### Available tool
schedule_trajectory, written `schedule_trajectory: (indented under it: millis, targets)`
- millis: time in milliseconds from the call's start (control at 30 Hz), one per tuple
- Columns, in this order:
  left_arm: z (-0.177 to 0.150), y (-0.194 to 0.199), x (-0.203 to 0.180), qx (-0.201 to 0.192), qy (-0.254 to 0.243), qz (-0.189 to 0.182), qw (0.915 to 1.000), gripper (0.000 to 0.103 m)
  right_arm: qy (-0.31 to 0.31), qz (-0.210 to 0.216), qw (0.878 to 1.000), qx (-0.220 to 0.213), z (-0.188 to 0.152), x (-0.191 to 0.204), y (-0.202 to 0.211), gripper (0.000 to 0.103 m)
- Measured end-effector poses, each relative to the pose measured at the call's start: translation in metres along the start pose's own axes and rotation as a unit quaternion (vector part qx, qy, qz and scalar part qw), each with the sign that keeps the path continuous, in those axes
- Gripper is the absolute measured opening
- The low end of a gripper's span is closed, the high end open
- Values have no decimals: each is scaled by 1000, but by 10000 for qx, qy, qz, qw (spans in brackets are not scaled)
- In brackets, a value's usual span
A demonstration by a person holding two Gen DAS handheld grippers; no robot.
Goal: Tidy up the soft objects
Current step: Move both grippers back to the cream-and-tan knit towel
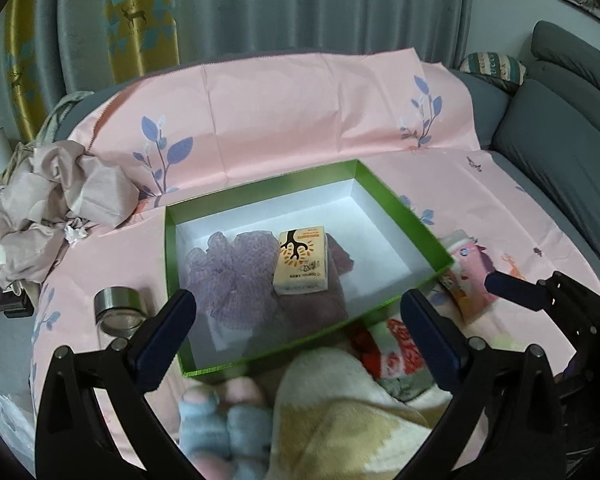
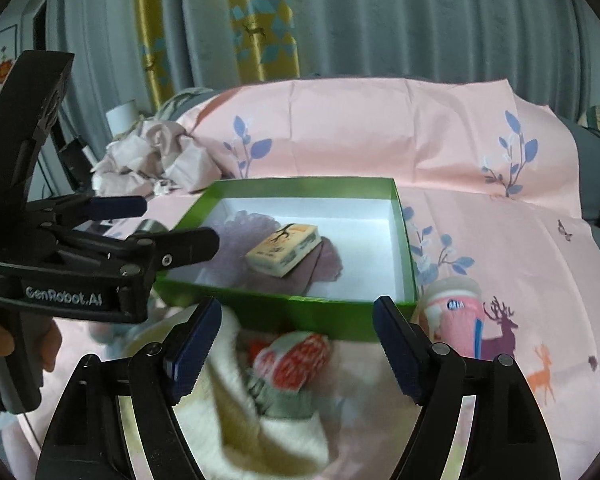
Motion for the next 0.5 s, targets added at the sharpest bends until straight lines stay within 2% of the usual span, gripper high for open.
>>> schedule_trajectory:
  millis: [267, 400, 500]
  targets:
    - [-18, 48, -11, -188, 18, -185, 9996, 102, 20, 5, 10000, -93, -16, 14, 41, 79]
    - [-34, 75, 1, -271, 97, -266, 9992, 102, 81, -48, 9999, -112, -28, 15, 60, 79]
    - [-48, 94, 23, -275, 208, -143, 9993, 102, 92, -40, 9999, -126, -36, 15, 70, 79]
Point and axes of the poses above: each gripper's, at about its wrist camera, not at the fingertips, and y roughly against the way its jaws point, x to its left, z to its top, the point moved 9 cm from there along -y, roughly the way its jaws point, and after that the axes turned 3 degrees about -x, right-handed, at the moved point
